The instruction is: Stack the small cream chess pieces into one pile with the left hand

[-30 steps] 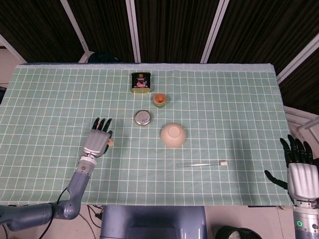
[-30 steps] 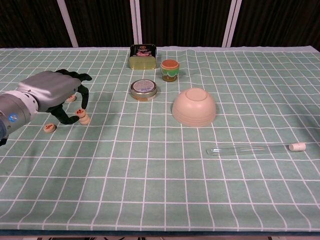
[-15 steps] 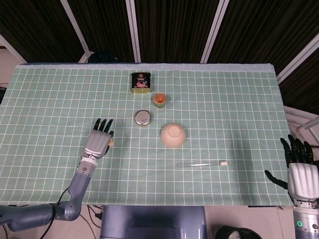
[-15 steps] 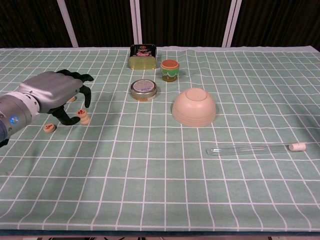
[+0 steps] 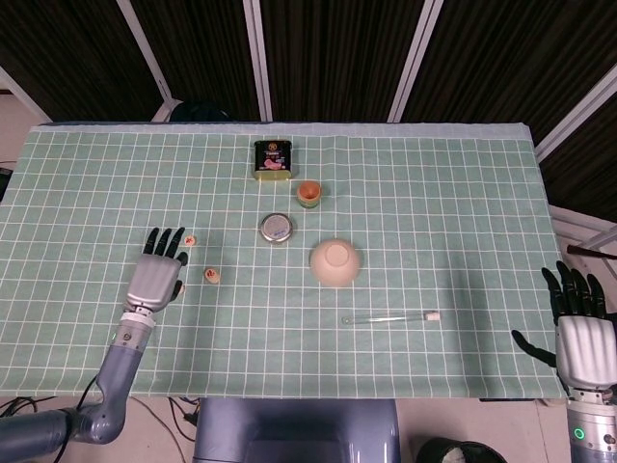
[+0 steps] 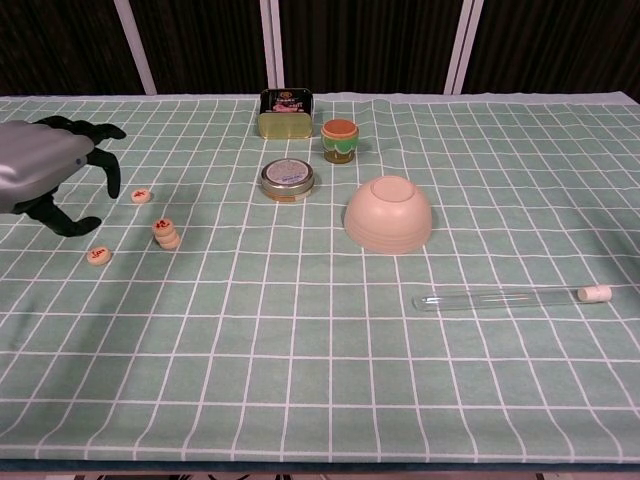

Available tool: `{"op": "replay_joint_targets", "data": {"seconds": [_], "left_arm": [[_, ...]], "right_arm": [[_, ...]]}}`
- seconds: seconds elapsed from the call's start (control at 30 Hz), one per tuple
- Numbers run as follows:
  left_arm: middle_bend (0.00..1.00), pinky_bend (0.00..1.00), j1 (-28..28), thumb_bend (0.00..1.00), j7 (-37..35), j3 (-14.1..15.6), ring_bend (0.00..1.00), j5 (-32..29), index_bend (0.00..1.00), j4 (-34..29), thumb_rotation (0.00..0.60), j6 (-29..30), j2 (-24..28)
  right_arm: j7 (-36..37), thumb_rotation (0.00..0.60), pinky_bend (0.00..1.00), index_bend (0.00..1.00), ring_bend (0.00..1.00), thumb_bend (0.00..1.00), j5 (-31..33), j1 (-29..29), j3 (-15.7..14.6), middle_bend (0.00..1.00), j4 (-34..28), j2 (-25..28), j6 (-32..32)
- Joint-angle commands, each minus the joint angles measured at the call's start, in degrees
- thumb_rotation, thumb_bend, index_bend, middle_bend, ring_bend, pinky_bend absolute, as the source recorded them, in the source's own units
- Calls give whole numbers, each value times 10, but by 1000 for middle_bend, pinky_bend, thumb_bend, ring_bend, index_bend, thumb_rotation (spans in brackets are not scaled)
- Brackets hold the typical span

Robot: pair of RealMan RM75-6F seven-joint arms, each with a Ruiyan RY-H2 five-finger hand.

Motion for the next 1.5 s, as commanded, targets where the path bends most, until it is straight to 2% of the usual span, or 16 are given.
{"op": "replay_joint_targets", "data": {"seconds": [0.03,0.4,1.03,1.5], "left_arm": [[2,0,12,313,-31,15,0,15,440,22,600,-13,8],[2,0,25,300,-48,37,0,40,436,76,600,-37,-14],[2,0,23,301,-24,17,0,33,440,108,600,-56,-48],[2,0,26,308,-6,10,0,29,500,108,600,-59,-50]], "right_arm": [[-3,600,0,89,0,232,-2,1,-1,13,0,-1,0],[-7,600,0,89,0,232,-3,0,-1,13,0,-3,1],[-1,600,0,89,0,233,2,0,1,13,-1,-1,0],[0,600,0,90,0,232,2,0,1,13,-1,-1,-1]]}}
